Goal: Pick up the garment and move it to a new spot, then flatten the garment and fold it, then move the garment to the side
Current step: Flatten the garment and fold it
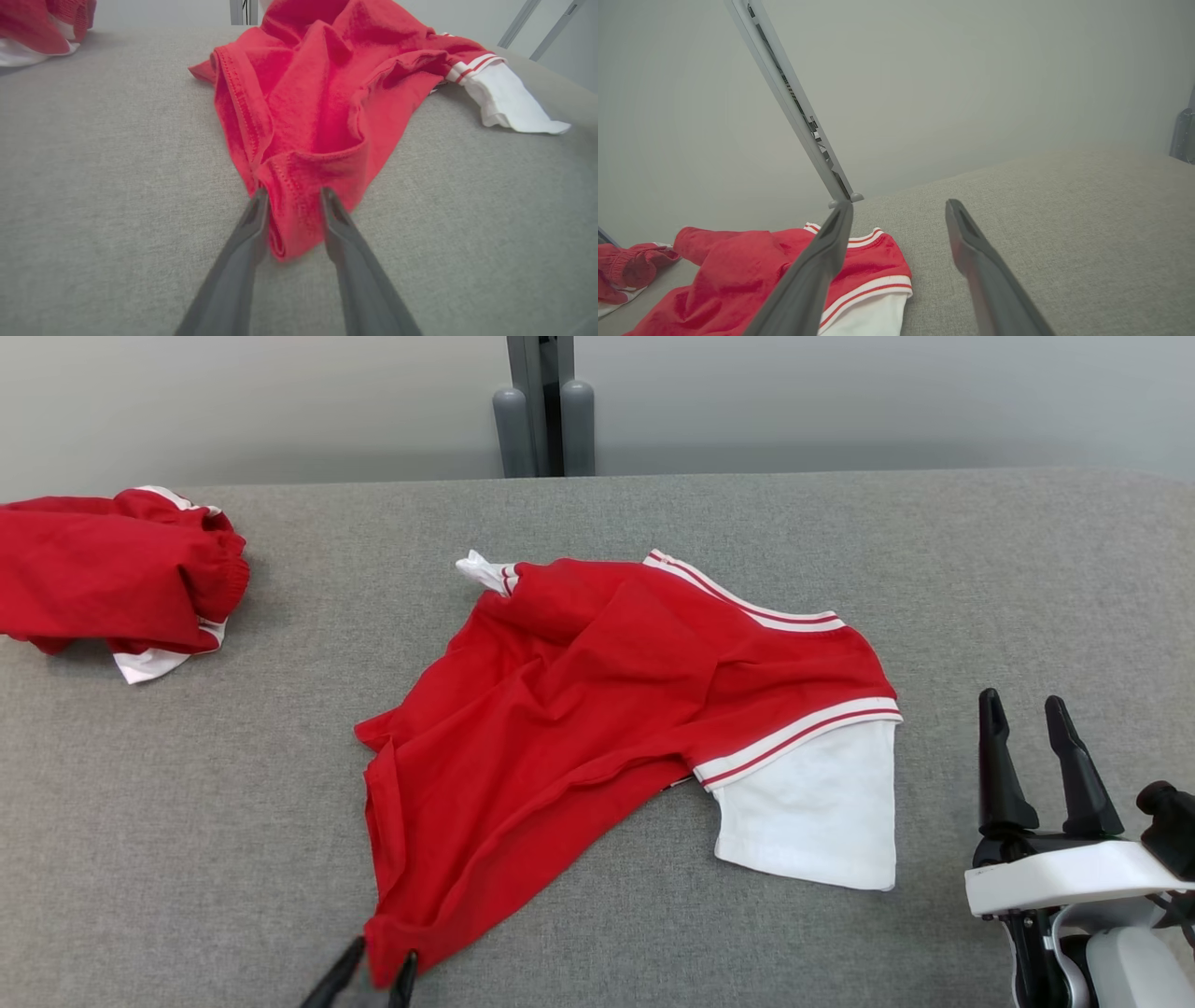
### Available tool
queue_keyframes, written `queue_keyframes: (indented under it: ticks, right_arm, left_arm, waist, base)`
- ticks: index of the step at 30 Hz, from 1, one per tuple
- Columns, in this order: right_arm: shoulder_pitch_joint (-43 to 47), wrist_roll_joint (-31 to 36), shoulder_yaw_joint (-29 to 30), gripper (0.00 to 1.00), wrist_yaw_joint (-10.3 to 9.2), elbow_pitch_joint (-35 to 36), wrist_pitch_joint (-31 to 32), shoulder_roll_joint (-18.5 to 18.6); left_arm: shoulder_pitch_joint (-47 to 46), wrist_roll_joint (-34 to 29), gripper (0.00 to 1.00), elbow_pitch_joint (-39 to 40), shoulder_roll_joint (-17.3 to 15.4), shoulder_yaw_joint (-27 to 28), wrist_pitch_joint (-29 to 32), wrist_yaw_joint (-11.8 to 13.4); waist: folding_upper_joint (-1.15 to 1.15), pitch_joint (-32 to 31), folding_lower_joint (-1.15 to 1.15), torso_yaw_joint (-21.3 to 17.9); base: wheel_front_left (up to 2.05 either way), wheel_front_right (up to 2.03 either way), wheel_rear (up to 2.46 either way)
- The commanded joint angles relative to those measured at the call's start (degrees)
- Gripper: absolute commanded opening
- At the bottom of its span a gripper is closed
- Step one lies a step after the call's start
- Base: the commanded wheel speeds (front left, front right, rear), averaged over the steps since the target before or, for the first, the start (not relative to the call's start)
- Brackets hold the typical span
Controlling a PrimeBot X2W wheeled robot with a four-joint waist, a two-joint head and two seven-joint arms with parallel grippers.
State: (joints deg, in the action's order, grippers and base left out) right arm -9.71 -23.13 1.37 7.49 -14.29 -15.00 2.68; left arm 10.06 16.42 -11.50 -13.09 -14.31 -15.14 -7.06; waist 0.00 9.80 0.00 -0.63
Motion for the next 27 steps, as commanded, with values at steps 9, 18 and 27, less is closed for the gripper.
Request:
queue_keyframes:
  ticks: [9,18,27]
  right_arm:
    - [0.36,0.45,-0.11,1.00,0.01,-0.13,-0.23,0.41]
    - [-0.58,0.59,-1.52,1.00,0.01,-0.17,-0.23,0.43]
    - [-1.77,1.00,-2.17,1.00,0.01,0.98,-0.23,0.40]
  left_arm:
    - [-0.60,2.23,1.00,7.89,-5.45,3.73,-0.06,-0.46]
    - [-14.46,3.11,1.00,6.45,-7.12,-4.78,8.64,-0.39]
    - [-30.87,10.45,1.00,-9.47,-8.36,-14.55,12.66,-0.41]
  waist:
    - [0.00,-0.70,0.00,-0.26]
    - [0.00,-0.19,0.00,-2.60]
    - [0.00,3.24,0.00,-6.07]
  base:
    - [0.00,0.00,0.00]
    - [0.00,0.00,0.00]
    - [0.00,0.00,0.00]
